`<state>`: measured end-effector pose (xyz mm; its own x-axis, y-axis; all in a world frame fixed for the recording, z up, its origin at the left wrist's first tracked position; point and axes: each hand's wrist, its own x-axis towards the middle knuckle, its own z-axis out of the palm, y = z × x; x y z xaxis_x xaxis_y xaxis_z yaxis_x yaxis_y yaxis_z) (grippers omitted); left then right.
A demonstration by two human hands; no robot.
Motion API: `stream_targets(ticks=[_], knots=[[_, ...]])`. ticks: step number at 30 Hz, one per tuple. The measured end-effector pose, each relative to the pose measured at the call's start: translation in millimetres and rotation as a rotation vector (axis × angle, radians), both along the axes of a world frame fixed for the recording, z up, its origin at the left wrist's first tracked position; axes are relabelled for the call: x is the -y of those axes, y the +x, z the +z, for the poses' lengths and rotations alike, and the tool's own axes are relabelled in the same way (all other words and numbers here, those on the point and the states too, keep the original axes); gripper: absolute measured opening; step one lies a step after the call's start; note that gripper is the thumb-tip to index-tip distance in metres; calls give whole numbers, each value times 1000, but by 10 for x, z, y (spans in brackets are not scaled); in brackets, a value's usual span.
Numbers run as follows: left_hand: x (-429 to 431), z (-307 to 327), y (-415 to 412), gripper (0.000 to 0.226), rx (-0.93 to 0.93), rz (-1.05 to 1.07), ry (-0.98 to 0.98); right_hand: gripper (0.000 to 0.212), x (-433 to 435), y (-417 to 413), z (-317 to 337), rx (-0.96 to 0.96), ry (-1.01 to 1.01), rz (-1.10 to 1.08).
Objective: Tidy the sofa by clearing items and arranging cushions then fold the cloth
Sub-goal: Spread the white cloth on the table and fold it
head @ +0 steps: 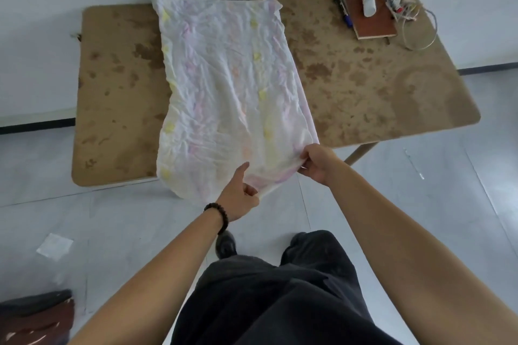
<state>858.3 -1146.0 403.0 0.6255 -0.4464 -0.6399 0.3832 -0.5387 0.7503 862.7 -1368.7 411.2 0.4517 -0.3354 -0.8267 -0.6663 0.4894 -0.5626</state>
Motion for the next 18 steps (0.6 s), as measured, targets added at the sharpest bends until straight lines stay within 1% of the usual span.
stream_targets(ticks=[1,2,3,4,5,7,9,11,12,13,15,17,18], knots=[[49,20,5,69,15,-69,46,40,24,1,15,1,26,43],[105,24,6,64,43,-152,106,37,49,3,21,6,51,86],[173,52,-2,51,79,-236,166,32,82,10,17,11,67,128],[242,64,-23,31,111,-287,213,26,119,29,19,15,71,174],[306,91,-55,17,139,-306,247,23,166,55,18,17,59,219],[402,68,-153,22,231,-278,310,25,298,123,-21,20,-15,283],[499,14,-297,19,374,-189,394,18,453,190,-80,40,-70,320],[639,-28,-464,12,500,-80,469,12,601,234,-124,67,-56,390],[733,-48,-524,7,517,-29,483,15,676,256,-163,74,-22,429],[840,-62,-562,11,517,5,489,21,744,271,-197,77,23,466],[1073,-127,-570,34,443,51,513,27,850,280,-260,72,105,515],[1322,-191,-532,57,370,135,549,28,960,255,-309,72,177,553],[1435,-225,-516,64,346,177,564,27,1007,232,-307,79,210,580]])
